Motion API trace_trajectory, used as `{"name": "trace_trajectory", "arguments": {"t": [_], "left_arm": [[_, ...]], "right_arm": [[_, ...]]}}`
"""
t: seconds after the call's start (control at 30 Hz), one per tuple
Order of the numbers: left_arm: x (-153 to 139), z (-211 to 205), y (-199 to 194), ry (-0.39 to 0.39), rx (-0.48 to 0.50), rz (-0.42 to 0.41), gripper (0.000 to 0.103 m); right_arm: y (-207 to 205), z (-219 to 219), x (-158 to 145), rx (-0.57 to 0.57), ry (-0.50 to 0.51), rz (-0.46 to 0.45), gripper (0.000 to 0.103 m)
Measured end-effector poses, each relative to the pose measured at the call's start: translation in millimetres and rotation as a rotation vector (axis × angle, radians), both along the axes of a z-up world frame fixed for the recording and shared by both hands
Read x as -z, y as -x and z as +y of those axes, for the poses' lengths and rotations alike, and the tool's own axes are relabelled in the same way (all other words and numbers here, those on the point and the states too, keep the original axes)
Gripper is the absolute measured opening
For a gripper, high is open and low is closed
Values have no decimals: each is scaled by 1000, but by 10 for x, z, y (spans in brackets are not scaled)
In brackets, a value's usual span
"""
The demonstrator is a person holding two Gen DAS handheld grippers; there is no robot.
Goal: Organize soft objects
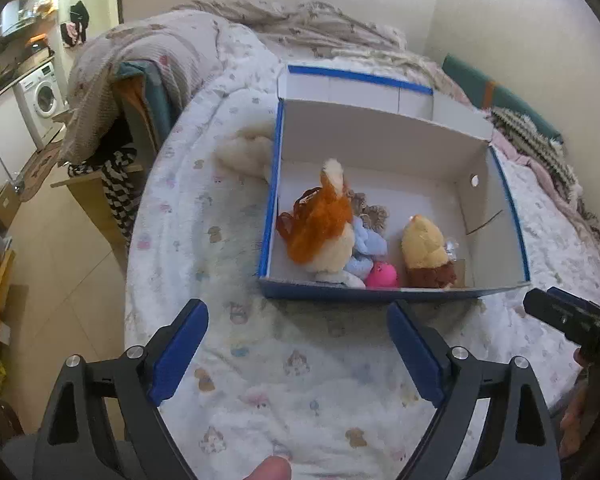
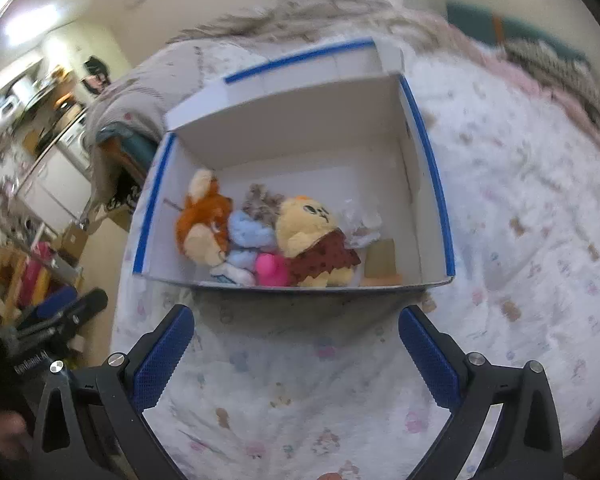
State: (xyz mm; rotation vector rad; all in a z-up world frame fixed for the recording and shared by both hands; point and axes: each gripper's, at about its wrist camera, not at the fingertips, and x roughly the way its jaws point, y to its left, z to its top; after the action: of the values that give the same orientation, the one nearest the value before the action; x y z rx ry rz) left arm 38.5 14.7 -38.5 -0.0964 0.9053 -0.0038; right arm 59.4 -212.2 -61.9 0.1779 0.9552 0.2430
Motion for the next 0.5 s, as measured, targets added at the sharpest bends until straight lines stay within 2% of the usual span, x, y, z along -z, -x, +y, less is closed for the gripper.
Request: {"name": "trace_trajectory", "arguments": {"t": [0.07,0.17,0.23,0.37,0.5], "left_arm": [[-12,11,132,-14,-12,-19,90],[-82,12,320,-29,-31,-91,91],[-187,-6,466,-46,-39,-179,95],[-340,-6,649,-58,-57,-310,99],[-390,-26,675,-82,-50,-368,100]], "right_arm": [[170,64,-64,-18,22,-74,103],[349,162,-194,-40,44,-183,103],[444,191,-269,-39,67,-257,103],[500,137,-355,9,72,-320,103],[529,41,-390,65,67,-361,103]]}}
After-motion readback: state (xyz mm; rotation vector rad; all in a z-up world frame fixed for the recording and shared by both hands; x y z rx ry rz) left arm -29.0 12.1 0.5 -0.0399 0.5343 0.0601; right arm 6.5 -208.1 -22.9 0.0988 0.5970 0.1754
